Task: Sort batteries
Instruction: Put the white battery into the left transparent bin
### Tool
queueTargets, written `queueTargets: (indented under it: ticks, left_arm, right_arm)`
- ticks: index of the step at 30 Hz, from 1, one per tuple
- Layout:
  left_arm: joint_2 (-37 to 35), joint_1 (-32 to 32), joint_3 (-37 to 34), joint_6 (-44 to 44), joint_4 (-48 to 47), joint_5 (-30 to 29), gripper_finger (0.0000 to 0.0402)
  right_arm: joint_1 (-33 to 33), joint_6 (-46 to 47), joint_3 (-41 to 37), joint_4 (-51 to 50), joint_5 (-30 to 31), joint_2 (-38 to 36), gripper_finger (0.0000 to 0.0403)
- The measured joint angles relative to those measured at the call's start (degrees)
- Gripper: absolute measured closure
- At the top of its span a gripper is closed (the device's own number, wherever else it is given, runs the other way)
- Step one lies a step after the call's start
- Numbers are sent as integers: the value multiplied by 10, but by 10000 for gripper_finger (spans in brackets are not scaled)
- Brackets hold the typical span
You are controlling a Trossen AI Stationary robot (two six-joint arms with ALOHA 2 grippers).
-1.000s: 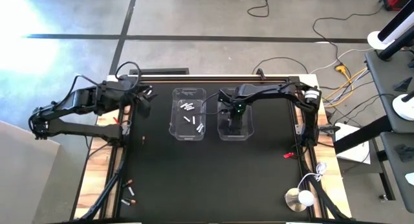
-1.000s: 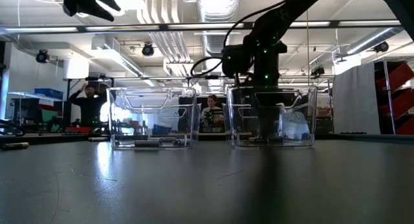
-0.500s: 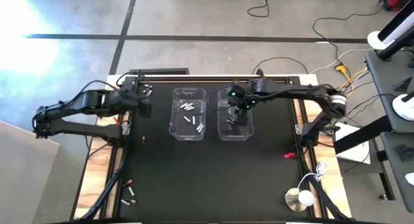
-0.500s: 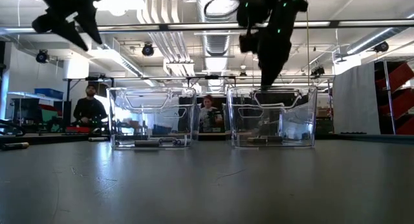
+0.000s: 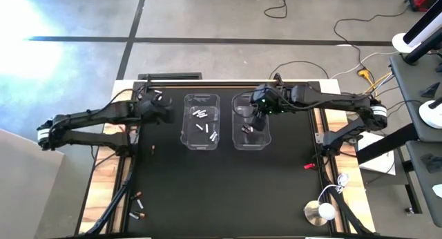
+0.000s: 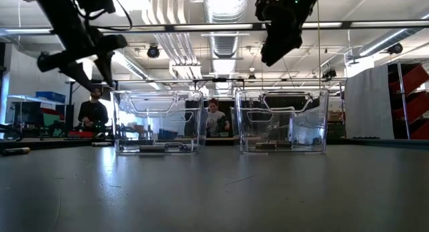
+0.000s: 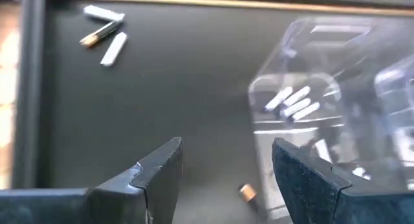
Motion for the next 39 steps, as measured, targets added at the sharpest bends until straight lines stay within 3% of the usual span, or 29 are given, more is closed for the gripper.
queueTargets:
  ticks: [5, 10, 13, 22, 29, 34, 39]
  left_arm:
    - [38, 136, 17, 131, 64, 79, 190]
    - [101, 295, 35, 209, 78, 81, 200]
    - [141, 350, 32, 215, 111, 82, 204]
    - [229, 334, 71, 175, 167, 67, 205]
    - [354, 385, 142, 112, 165, 118, 205]
    - [439, 397, 186, 17, 110, 78, 205]
    - [498, 403, 222, -10, 84, 72, 205]
  right_arm:
    - [23, 2, 0, 0, 0, 2, 200]
    - [42, 22, 0, -1, 0, 0, 200]
    - [49, 27, 0, -3, 0, -4, 202]
    - [43, -66, 7, -4, 23, -13, 191]
    - [19, -143, 68, -5, 73, -16, 167]
    - [-4, -139, 94, -10, 110, -27, 151]
    - [-14, -110, 86, -44, 111, -48, 144]
